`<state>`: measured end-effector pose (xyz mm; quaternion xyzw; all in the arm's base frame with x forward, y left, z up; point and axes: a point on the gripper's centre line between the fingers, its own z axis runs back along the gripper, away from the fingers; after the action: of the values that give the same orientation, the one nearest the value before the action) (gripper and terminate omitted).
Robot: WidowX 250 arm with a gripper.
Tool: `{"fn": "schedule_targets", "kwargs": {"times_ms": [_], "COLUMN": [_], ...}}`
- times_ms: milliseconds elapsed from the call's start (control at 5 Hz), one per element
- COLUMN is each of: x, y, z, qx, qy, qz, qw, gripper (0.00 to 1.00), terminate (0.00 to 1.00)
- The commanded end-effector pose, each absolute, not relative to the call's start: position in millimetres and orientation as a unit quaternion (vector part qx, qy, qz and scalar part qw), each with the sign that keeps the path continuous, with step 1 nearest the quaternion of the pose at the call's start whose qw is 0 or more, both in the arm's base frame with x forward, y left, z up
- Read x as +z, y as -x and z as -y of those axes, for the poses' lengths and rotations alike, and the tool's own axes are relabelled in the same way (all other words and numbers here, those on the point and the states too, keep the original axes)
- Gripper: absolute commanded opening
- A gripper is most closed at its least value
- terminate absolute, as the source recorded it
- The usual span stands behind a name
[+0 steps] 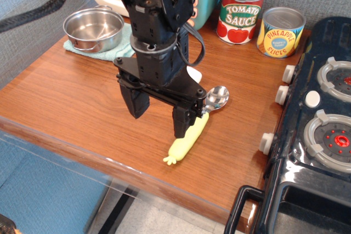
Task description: Hold the mushroom from center of table and place it inside of the tiffin box which is above the blue cloth near the oven.
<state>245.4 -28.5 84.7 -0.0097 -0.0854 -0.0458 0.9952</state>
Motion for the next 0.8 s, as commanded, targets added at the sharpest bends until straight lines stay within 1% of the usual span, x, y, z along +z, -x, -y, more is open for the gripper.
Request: {"fn": "schedule_targets", "kwargs": {"times_ms": [0,200,400,600], "x": [84.7,86.8,89.6,84.1], "y": [-245.4,-284.0,-323.2,-361.9], "z": [28.5,45.7,55.2,51.5], "qx": [-0.046,-0.024,0.003,0.069], "qy": [0.010,0.005,-0.007,-0.029], "qz": [0.085,0.097,0.121,0.144], "qw": [0.995,0.995,0.993,0.987], "gripper": [1.00,1.00,1.00,1.00], "terminate": [0.00,0.00,0.00,0.00]}}
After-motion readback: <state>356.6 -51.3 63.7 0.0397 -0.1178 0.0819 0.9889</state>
